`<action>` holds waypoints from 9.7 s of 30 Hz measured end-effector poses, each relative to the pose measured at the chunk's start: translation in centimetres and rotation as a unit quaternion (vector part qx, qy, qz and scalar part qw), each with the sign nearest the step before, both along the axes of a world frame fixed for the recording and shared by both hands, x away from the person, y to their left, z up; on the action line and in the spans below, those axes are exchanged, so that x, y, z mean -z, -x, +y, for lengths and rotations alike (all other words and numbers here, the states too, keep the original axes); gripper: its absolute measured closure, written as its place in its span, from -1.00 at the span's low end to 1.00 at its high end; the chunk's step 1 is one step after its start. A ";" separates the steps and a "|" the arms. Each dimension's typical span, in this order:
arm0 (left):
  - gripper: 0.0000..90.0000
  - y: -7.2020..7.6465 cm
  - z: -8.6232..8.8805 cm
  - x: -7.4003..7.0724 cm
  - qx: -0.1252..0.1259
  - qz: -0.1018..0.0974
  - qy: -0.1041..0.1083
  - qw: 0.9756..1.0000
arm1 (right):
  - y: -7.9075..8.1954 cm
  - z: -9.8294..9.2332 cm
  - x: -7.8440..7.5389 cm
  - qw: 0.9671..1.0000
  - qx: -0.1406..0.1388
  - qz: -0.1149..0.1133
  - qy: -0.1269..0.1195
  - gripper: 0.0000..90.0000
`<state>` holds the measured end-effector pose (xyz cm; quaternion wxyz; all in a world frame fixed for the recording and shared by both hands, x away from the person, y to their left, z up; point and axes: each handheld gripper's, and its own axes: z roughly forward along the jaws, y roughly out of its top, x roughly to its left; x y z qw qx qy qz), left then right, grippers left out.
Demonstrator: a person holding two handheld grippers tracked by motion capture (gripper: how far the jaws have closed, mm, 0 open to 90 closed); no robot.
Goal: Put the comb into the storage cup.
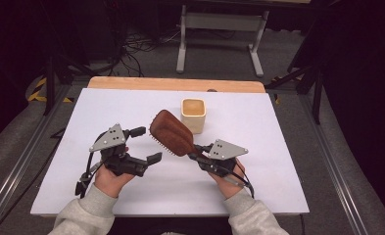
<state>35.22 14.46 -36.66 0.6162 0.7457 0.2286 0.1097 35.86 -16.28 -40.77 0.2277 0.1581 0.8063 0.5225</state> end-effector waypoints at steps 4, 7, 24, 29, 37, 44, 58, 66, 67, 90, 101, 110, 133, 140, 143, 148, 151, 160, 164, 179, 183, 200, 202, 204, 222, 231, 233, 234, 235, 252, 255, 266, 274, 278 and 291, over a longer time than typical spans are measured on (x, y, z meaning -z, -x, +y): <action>-0.99 -0.7 -0.7 -0.3 0.006 0.017 0.000 1.000 | 0.1 0.0 0.1 1.000 0.002 -0.004 -0.004 0.60; -1.00 -1.0 -1.5 -0.6 0.005 0.022 -0.027 0.999 | 0.1 0.0 0.1 1.000 0.004 -0.007 -0.004 0.60; -0.88 -2.0 -3.7 -0.4 -0.023 0.061 -0.043 0.997 | 0.3 0.4 0.3 1.000 0.005 -0.020 0.003 0.60; -0.53 -2.2 -3.6 -0.3 -0.031 0.075 -0.044 0.996 | 0.5 0.7 0.4 1.000 0.000 -0.025 0.005 0.60; -0.21 -2.2 -3.4 -0.4 -0.020 0.101 -0.037 0.994 | 0.4 0.9 0.8 0.999 -0.001 -0.028 0.020 0.60; 0.09 -2.1 -2.9 -0.8 0.014 0.105 -0.027 0.994 | 0.3 1.3 1.2 0.999 -0.004 -0.030 0.041 0.60; 0.27 -1.2 -3.3 -2.1 0.034 0.077 -0.040 0.996 | 0.4 1.2 1.0 0.999 -0.019 -0.033 0.027 0.57; 0.27 -1.2 -3.7 -3.9 0.034 0.061 -0.058 0.996 | 0.6 0.3 0.0 0.998 -0.031 -0.058 -0.019 -0.01; 0.27 -1.3 -3.7 -4.2 0.034 0.058 -0.061 0.996 | 0.7 0.1 -0.2 0.998 -0.032 -0.056 -0.023 -0.03; 0.25 -4.2 -4.4 -11.0 0.016 0.016 -0.110 0.994 | 0.4 -3.6 -1.0 0.996 -0.013 0.006 -0.084 -0.95; 0.24 -5.4 -4.7 -12.3 -0.002 0.008 -0.112 0.994 | 0.8 -6.1 -0.5 0.995 0.014 0.019 -0.092 -0.95; 0.24 -6.4 -5.0 -13.1 -0.025 -0.005 -0.109 0.994 | 0.9 -7.7 0.1 0.995 0.032 0.028 -0.093 -0.94; 0.23 -9.5 -6.0 -13.2 -0.068 -0.007 -0.106 0.992 | 0.9 -8.2 0.1 0.994 0.035 0.028 -0.100 -0.94; 0.23 -10.4 -6.2 -12.8 -0.077 0.001 -0.095 0.992 | 0.9 -8.2 0.1 0.994 0.035 0.028 -0.102 -0.94; 0.23 -10.8 -6.4 -12.5 -0.081 0.003 -0.096 0.992 | 0.9 -8.2 0.1 0.994 0.035 0.027 -0.102 -0.94; 0.22 -11.3 -6.8 -12.1 -0.087 0.003 -0.097 0.991 | 0.9 -8.2 0.1 0.994 0.034 0.027 -0.104 -0.94; 0.22 -11.8 -7.0 -11.8 -0.092 0.004 -0.101 0.991 | 0.9 -8.2 0.1 0.994 0.034 0.028 -0.103 -0.94; 0.22 -12.5 -7.3 -10.6 -0.090 0.023 -0.101 0.990 | 1.0 -8.2 0.0 0.994 0.033 0.028 -0.103 -0.94; 0.22 -13.0 -7.5 -9.7 -0.092 0.036 -0.108 0.989 | 1.0 -8.1 0.0 0.994 0.032 0.030 -0.103 -0.94; 0.21 -14.8 -8.0 -7.4 -0.089 0.079 -0.124 0.985 | 0.9 -8.2 0.1 0.994 0.032 0.032 -0.100 -0.93; 0.20 -15.0 -8.0 -7.0 -0.089 0.086 -0.124 0.984 | 0.9 -8.3 0.1 0.994 0.031 0.029 -0.098 -0.93; 0.14 -15.2 -8.3 -5.9 -0.083 0.108 -0.163 0.977 | 0.8 -8.2 0.1 0.994 0.025 0.033 -0.100 -0.93; 0.13 -15.2 -8.2 -5.8 -0.082 0.110 -0.162 0.977 | 0.8 -8.2 0.2 0.994 0.023 0.034 -0.100 -0.93; 0.12 -15.3 -8.1 -5.7 -0.080 0.113 -0.161 0.977 | 0.8 -8.1 0.1 0.994 0.024 0.034 -0.099 -0.93; -0.66 -14.8 -6.7 -5.8 -0.126 0.084 -0.186 0.971 | 1.0 -8.2 -0.1 0.993 0.024 0.023 -0.109 -0.92; -0.99 -13.3 -4.3 -7.1 -0.137 0.048 -0.170 0.975 | 1.0 -8.2 -0.2 0.993 0.022 0.021 -0.112 -0.92; -1.00 -12.6 -3.8 -7.6 -0.130 0.034 -0.160 0.978 | 1.0 -8.2 -0.4 0.993 0.022 0.020 -0.112 -0.92; -1.00 -12.2 -3.4 -7.8 -0.127 0.025 -0.158 0.979 | 1.0 -8.3 -0.5 0.993 0.022 0.019 -0.112 -0.92; -1.00 -11.7 -3.2 -8.0 -0.127 0.019 -0.152 0.980 | 0.9 -8.4 -0.7 0.993 0.024 0.018 -0.112 -0.92; -1.00 -5.0 3.2 -6.8 -0.086 -0.028 -0.086 0.992 | 1.1 -9.8 -2.1 0.993 0.039 0.012 -0.107 -0.92; -1.00 -4.2 4.0 -5.9 -0.080 -0.023 -0.074 0.994 | 1.0 -10.0 -2.2 0.994 0.042 0.016 -0.102 -0.92; -1.00 -2.0 5.6 -1.8 -0.072 -0.013 -0.069 0.995 | 0.9 -9.9 -1.9 0.995 0.040 0.019 -0.092 -0.92; -1.00 -1.1 7.0 1.2 -0.078 -0.017 -0.064 0.995 | 0.8 -9.8 -1.4 0.995 0.035 0.024 -0.086 -0.93; -1.00 -0.7 7.5 2.5 -0.079 -0.017 -0.057 0.995 | 0.8 -9.7 -1.1 0.996 0.036 0.028 -0.081 -0.93; -1.00 -0.3 8.4 6.1 -0.084 -0.005 -0.053 0.995 | 0.7 -9.8 0.1 0.995 0.034 0.034 -0.084 -0.95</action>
